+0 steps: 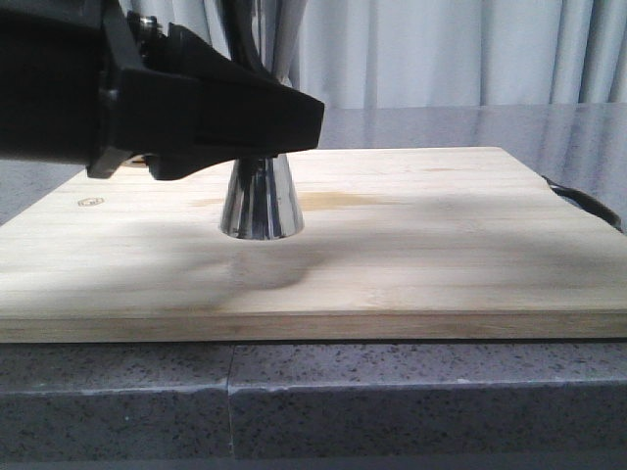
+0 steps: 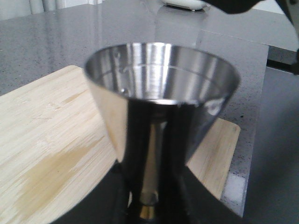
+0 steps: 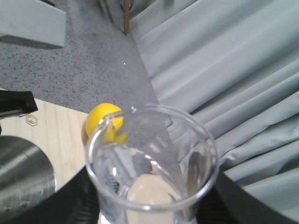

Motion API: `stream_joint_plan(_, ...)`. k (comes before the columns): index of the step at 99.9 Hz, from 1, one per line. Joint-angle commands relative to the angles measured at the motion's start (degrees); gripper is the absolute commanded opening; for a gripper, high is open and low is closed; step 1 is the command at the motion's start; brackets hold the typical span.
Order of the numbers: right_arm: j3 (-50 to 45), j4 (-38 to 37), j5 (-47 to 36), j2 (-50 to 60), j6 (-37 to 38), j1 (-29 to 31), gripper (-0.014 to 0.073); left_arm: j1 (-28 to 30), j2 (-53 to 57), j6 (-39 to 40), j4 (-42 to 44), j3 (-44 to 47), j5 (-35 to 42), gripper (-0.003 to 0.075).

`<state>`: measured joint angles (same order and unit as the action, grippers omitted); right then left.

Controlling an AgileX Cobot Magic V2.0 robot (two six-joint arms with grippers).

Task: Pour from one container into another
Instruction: 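Tilt the beaker with the right gripper, pouring liquid into the jigger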

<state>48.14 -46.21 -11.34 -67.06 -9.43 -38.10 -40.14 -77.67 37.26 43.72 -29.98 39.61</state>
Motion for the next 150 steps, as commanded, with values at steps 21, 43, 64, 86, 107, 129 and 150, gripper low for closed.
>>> stream_joint_plan(21, 2.20, -3.95, -2.91, 0.85, -0.34, -0.11, 0.0164, 0.06, 1.44, 0.51, -1.15, -1.49, 5.85, -0.0019)
stream_joint_plan(43, 2.20, -5.62, -0.57, 0.85, -0.34, -0.11, 0.0164, 0.06, 1.44, 0.51, -1.15, -1.49, 5.85, -0.0019)
stream_joint_plan(64, 2.20, -8.14, -0.57, 0.85, -0.34, -0.11, 0.0164, 0.06, 1.44, 0.51, -1.15, -1.49, 5.85, -0.0019)
stream_joint_plan(86, 2.20, -10.75, -0.57, 0.85, -0.34, -0.11, 0.0164, 0.06, 1.44, 0.51, -1.15, -1.49, 5.85, -0.0019)
stream_joint_plan(107, 2.20, -11.54, -0.57, 0.85, -0.34, -0.11, 0.0164, 0.06, 1.44, 0.51, -1.50, -1.49, 5.53, -0.0019)
stream_joint_plan(129, 2.20, -13.74, -0.57, 0.85, -0.34, -0.11, 0.0164, 0.06, 1.44, 0.51, -1.50, -1.49, 4.32, -0.0019)
stream_joint_plan(150, 2.20, -14.76, -0.57, 0.85, -0.34, -0.11, 0.0164, 0.06, 1.44, 0.51, -1.55, -1.49, 4.32, -0.0019)
